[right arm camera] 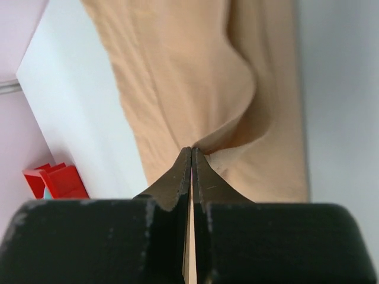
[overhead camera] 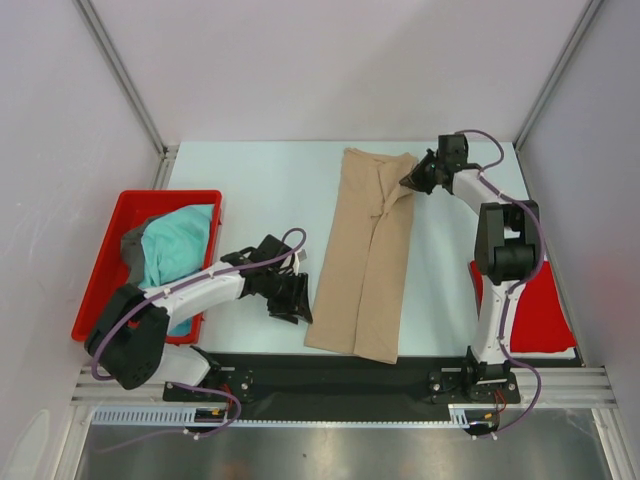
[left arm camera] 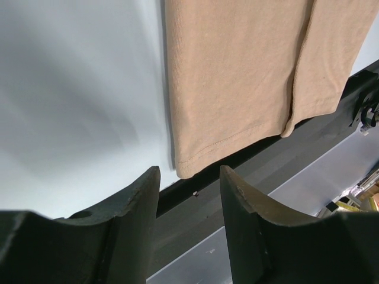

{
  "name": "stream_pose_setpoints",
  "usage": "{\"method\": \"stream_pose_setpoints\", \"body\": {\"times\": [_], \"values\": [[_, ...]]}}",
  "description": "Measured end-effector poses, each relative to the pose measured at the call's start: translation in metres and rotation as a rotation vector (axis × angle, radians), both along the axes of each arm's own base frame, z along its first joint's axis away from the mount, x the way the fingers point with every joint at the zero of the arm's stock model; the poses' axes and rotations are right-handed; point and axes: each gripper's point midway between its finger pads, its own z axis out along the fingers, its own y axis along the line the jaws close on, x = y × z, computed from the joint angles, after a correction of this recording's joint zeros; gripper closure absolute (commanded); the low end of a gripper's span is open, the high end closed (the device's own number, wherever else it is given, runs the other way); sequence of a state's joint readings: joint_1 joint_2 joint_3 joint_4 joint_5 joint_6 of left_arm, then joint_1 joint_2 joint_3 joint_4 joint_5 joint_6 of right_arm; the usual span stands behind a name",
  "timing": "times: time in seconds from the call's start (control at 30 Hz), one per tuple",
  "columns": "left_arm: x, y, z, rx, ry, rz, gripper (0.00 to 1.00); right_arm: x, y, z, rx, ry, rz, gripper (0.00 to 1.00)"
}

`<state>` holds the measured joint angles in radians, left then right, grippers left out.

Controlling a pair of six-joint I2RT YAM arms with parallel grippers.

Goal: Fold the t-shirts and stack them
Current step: Fold the tshirt

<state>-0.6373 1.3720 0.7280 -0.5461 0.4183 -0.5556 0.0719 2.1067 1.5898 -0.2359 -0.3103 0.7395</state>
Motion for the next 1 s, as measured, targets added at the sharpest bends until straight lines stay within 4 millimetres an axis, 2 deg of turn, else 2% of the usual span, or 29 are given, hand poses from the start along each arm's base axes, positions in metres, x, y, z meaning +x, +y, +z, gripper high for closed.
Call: {"method": "stream_pose_setpoints", "body": {"times": [0.17, 0.27, 0.4, 0.43, 0.47, 0.53, 0.63, 0.7, 0.77, 0.93, 1.0], "values": [[0.000, 0.001, -0.001, 0.004, -0.002, -0.005, 0.49, 0.014, 0.032, 0.021, -0.029, -0.061, 0.078, 1.00], [0.000, 0.001, -0.001, 0.007, -0.003, -0.005, 0.49, 0.021, 0.056, 0.021, -0.043, -0.080, 0.133, 0.96], [0.000, 0.002, -0.003, 0.013, -0.003, -0.009, 0.49, 0.027, 0.101, 0.005, -0.065, -0.082, 0.253, 0.79], [0.000, 0.002, -0.003, 0.015, -0.003, -0.010, 0.49, 0.027, 0.112, -0.001, -0.074, -0.076, 0.289, 0.71], [0.000, 0.003, -0.004, 0.017, -0.001, -0.011, 0.49, 0.028, 0.125, -0.006, -0.089, -0.081, 0.328, 0.68], [0.000, 0.004, -0.005, 0.026, -0.001, -0.010, 0.49, 0.021, 0.143, -0.017, -0.142, -0.084, 0.404, 0.61], [-0.001, 0.006, -0.005, 0.034, -0.002, -0.012, 0.49, 0.001, 0.158, -0.028, -0.182, -0.075, 0.478, 0.53], [-0.001, 0.006, -0.006, 0.035, -0.004, -0.013, 0.49, -0.011, 0.153, -0.030, -0.184, -0.073, 0.485, 0.52], [-0.001, 0.006, -0.006, 0.035, -0.004, -0.013, 0.49, -0.015, 0.133, -0.027, -0.181, -0.061, 0.444, 0.50], [0.000, 0.006, -0.006, 0.035, -0.004, -0.013, 0.51, 0.031, 0.062, -0.003, -0.193, -0.100, 0.213, 0.45], [0.001, 0.005, -0.006, 0.032, -0.008, -0.014, 0.55, 0.053, 0.033, 0.009, -0.212, -0.117, 0.116, 0.44]]}}
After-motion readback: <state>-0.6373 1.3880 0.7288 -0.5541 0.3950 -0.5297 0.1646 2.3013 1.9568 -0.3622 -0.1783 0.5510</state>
